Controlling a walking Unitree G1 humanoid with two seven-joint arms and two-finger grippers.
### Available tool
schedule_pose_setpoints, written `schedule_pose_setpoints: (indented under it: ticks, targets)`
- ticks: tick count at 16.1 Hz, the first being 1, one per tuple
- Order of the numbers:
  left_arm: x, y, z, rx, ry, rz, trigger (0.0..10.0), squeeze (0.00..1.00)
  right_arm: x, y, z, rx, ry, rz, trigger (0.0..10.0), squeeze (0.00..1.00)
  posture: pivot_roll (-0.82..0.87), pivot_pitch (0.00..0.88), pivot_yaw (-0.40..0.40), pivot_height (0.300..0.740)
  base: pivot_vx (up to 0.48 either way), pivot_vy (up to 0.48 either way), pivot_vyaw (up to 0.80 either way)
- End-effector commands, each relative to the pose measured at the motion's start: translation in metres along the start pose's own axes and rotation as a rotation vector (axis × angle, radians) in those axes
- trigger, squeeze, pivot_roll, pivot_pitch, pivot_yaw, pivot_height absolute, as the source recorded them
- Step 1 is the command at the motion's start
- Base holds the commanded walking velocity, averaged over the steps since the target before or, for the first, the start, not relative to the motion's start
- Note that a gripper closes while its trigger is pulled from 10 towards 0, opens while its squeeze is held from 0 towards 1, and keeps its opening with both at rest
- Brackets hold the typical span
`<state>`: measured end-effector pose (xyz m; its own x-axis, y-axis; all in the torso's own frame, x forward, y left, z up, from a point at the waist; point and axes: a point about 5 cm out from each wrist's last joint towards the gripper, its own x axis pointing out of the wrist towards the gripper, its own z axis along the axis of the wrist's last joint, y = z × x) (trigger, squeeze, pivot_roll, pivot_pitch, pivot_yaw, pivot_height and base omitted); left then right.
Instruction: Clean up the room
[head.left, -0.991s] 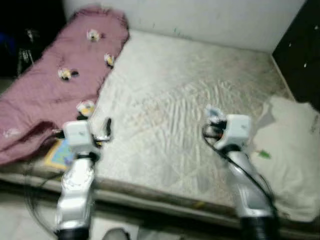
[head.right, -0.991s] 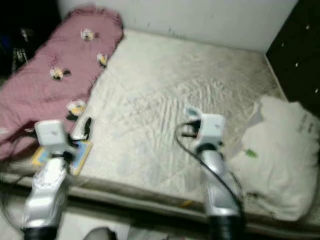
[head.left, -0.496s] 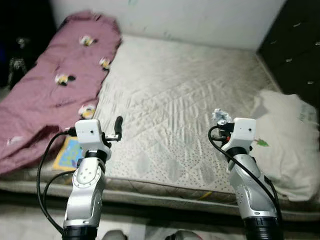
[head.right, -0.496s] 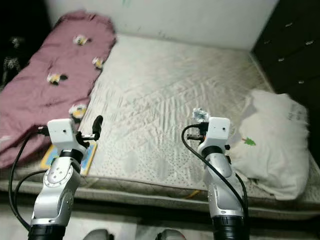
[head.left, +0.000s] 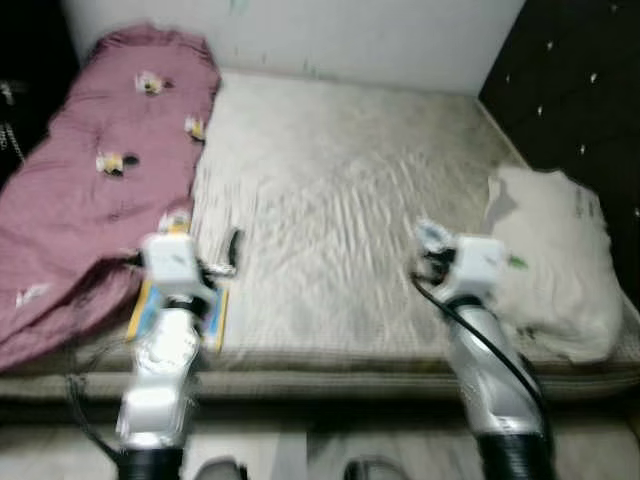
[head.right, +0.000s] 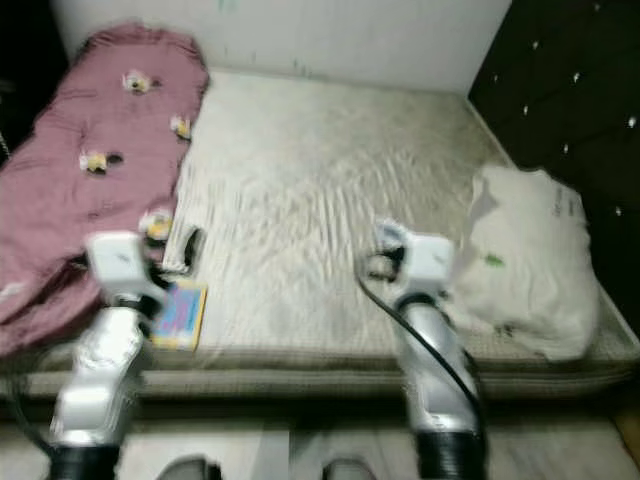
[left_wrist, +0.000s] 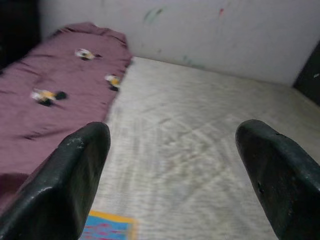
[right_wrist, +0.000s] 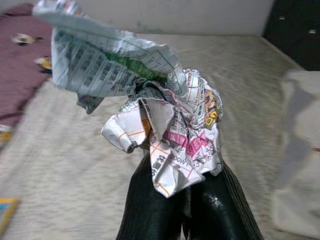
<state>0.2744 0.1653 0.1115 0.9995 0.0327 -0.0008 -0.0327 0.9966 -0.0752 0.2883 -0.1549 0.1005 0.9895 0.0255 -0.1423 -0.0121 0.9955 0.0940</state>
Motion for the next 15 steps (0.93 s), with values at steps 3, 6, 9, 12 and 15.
schedule_pose_setpoints:
  ticks: [3, 6, 9, 12, 15]
  targets:
    - [-0.0011, -0.0133, 0.0021, -0.024, -0.014, -0.083, 10.0, 0.0, 0.0013, -0.009, 0.002, -0.008, 0.004, -0.025, 10.0, 0.0, -0.01, 0.033, -0.085, 0.74, 0.0, 0.0, 0.0]
    - [-0.0019, -0.0139, 0.0032, -0.037, -0.02, -0.102, 10.0, 0.0, 0.0018, -0.0091, 0.0025, -0.007, 0.001, -0.03, 10.0, 0.0, -0.01, 0.033, -0.084, 0.74, 0.082, 0.0, 0.0]
    - [-0.0018, -0.0144, 0.0037, -0.042, -0.022, -0.113, 10.0, 0.0, 0.0022, -0.0085, 0.0039, -0.003, -0.008, -0.022, 10.0, 0.0, -0.01, 0.033, -0.084, 0.74, 0.31, 0.0, 0.0]
    - [-0.0021, -0.0154, 0.0041, -0.048, -0.023, -0.122, 10.0, 0.0, 0.0016, -0.0055, 0.0069, -0.021, -0.031, -0.002, 10.0, 0.0, -0.01, 0.035, -0.084, 0.74, 0.335, 0.0, 0.0]
    - [-0.0026, -0.0163, 0.0039, -0.051, -0.023, -0.128, 10.0, 0.0, 0.0018, -0.0073, 0.0043, -0.007, -0.012, -0.015, 10.0, 0.0, -0.01, 0.035, -0.084, 0.74, 0.337, 0.0, 0.0]
